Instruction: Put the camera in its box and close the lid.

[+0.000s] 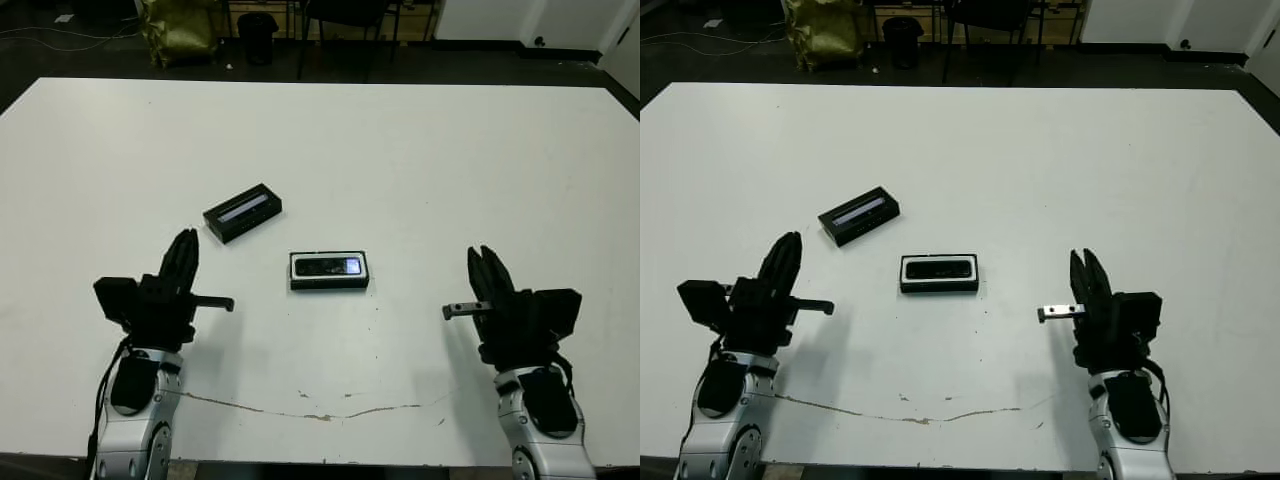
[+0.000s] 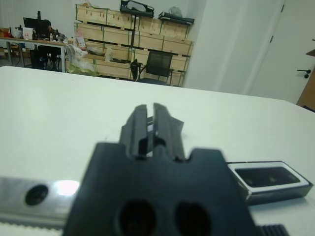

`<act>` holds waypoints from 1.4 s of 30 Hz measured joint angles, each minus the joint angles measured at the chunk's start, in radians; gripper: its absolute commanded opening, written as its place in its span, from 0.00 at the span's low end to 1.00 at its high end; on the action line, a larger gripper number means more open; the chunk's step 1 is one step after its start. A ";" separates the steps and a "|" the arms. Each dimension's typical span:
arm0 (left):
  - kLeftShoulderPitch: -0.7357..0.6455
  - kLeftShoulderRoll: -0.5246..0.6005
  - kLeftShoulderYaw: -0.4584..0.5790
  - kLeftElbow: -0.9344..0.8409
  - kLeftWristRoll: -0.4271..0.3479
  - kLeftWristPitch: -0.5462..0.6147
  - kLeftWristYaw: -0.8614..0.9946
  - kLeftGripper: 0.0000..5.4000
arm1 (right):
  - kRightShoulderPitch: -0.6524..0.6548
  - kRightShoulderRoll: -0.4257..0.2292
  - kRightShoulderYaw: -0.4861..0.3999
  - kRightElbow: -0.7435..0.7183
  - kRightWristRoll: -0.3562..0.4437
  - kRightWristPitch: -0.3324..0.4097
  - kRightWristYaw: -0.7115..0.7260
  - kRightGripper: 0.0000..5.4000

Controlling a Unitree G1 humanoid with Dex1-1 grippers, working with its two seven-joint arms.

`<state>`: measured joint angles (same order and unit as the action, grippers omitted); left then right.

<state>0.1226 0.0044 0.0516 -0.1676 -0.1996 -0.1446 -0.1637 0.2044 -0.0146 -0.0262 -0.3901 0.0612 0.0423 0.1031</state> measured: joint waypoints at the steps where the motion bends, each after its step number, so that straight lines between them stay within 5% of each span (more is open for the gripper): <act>1: -0.001 0.001 0.000 -0.002 0.000 0.000 0.000 0.00 | 0.000 0.000 0.002 0.000 0.001 0.000 -0.001 0.01; 13: -0.064 0.070 0.023 -0.010 -0.037 0.038 -0.056 0.00 | -0.002 -0.005 0.006 0.025 0.019 -0.024 0.004 0.01; 21: -0.173 0.208 0.032 -0.085 -0.018 0.267 -0.095 0.04 | 0.001 -0.011 0.007 -0.012 0.027 -0.005 0.007 0.00; 30: -0.394 0.421 -0.017 0.120 -0.014 0.308 -0.398 0.42 | 0.002 -0.017 0.003 -0.018 0.058 0.018 0.015 0.00; 42: -0.643 0.450 -0.079 0.586 0.050 0.172 -0.582 0.97 | 0.010 -0.021 0.006 -0.049 0.057 0.063 -0.003 0.00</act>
<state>-0.5207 0.4540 -0.0279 0.4181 -0.1495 0.0276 -0.7455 0.2148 -0.0357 -0.0202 -0.4391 0.1177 0.1051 0.1005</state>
